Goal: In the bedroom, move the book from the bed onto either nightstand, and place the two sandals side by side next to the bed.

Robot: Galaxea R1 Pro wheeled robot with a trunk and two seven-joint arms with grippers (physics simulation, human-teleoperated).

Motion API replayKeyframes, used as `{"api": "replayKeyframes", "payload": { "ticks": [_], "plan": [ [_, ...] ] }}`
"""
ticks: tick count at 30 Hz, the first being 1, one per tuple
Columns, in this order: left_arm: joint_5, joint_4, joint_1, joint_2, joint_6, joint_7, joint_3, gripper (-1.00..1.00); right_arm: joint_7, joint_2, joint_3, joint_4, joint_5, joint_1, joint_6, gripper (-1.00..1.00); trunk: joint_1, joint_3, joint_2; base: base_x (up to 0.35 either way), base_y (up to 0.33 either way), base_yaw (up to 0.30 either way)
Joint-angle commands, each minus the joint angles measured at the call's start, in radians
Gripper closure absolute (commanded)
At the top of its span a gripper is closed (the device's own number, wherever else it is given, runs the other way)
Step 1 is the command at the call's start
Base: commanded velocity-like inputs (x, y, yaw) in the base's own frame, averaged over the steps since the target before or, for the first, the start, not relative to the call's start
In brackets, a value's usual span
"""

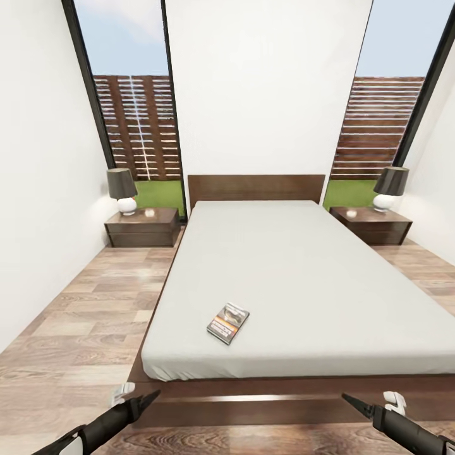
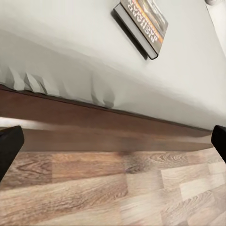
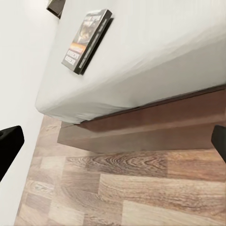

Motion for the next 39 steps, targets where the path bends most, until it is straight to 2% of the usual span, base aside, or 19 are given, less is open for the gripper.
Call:
{"api": "replayKeyframes", "payload": {
  "ticks": [1, 25, 28, 32, 35, 36, 37, 38, 39],
  "plan": [
    [0.004, 0.001, -0.001, 0.000, -0.010, -0.001, -0.009, -1.00, 0.004, 0.000, 0.009, 0.004, -0.008, -0.002, -0.003, -1.00, 0.000, -0.001, -0.001, 0.013, 0.000, 0.000],
    [0.004, 0.001, 0.000, 0.000, -0.010, -0.001, -0.009, -1.00, 0.004, 0.001, 0.009, 0.004, -0.008, -0.002, -0.003, -1.00, 0.000, -0.001, -0.001, 0.034, 0.000, 0.000],
    [0.003, 0.000, 0.000, -0.008, -0.012, -0.005, -0.009, -1.00, 0.004, 0.001, 0.009, 0.004, -0.008, -0.002, -0.003, -1.00, 0.000, -0.001, -0.001, 0.000, 0.000, 0.000],
    [-0.002, -0.067, -0.004, -0.008, 0.018, -0.043, -0.022, -1.00, 0.004, 0.001, 0.009, 0.004, -0.008, -0.002, -0.003, -1.00, 0.000, -0.001, -0.001, 0.000, 0.000, 0.000],
    [-0.002, -0.201, -0.009, -0.005, 0.137, -0.053, -0.024, -1.00, 0.004, 0.001, 0.009, 0.004, -0.008, -0.002, -0.003, -1.00, 0.000, -0.001, -0.001, 0.000, 0.000, 0.000],
    [-0.003, -0.326, -0.011, -0.004, 0.256, -0.055, -0.025, -1.00, 0.004, 0.001, 0.009, 0.004, -0.008, -0.002, -0.003, -1.00, 0.000, -0.001, -0.001, 0.000, 0.000, 0.000],
    [-0.003, -0.417, -0.011, -0.004, 0.345, -0.055, -0.025, -1.00, 0.004, 0.001, 0.009, 0.004, -0.008, -0.002, -0.003, -1.00, 0.000, -0.001, -0.001, 0.000, 0.000, 0.000],
    [-0.003, -0.461, -0.012, -0.003, 0.389, -0.054, -0.025, -1.00, 0.004, 0.001, 0.009, 0.004, -0.008, -0.002, -0.003, -1.00, 0.000, -0.001, -0.001, 0.000, 0.000, 0.000],
    [-0.004, -0.543, -0.012, -0.003, 0.472, -0.051, -0.024, -1.00, 0.004, 0.001, 0.009, 0.004, -0.008, -0.002, -0.003, -1.00, 0.000, -0.001, -0.001, 0.000, 0.000, 0.000]
  ]
}}
